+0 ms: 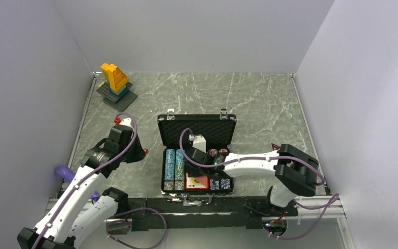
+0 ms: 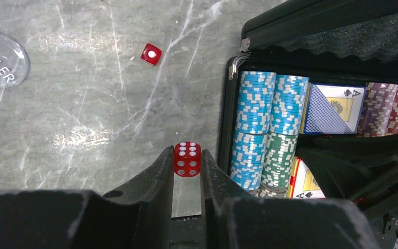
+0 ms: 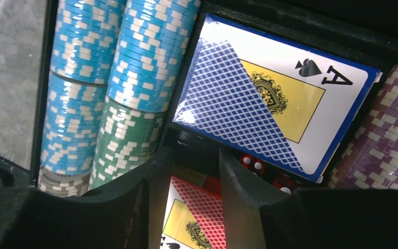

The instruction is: Pack up texas hold em set

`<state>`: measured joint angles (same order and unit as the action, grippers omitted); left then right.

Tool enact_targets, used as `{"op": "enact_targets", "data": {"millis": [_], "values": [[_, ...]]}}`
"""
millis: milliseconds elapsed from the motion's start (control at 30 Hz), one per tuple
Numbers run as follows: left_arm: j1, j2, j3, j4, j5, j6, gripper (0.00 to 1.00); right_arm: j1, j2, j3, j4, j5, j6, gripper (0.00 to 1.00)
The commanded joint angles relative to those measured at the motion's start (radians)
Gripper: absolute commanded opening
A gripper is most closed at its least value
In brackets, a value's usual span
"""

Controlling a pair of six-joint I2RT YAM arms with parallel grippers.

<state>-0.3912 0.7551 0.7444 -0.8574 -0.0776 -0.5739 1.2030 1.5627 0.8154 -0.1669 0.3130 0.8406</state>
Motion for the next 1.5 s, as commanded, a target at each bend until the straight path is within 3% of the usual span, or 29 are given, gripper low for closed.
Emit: {"op": "enact_targets", "data": {"millis": [0, 267, 867, 1467], "values": [[-0.031, -0.002, 0.006, 0.031, -0.026, -0.043, 0.00, 0.014, 0.032, 0.064, -0.132, 0.079, 0.056, 0.42], [-0.113, 0.016, 0.003, 0.062, -0.046, -0.117, 0.00, 0.021, -0.007, 0.051, -0.225, 0.158, 0.099, 0.42], [-0.228, 0.072, 0.004, 0.104, -0.087, -0.196, 0.00, 0.005, -0.110, 0.016, 0.084, 0.047, -0.132, 0.56], [-0.505, 0.288, 0.019, 0.301, -0.101, -0.411, 0.00, -0.156, -0.424, -0.174, -0.073, 0.152, -0.008, 0.54]]}}
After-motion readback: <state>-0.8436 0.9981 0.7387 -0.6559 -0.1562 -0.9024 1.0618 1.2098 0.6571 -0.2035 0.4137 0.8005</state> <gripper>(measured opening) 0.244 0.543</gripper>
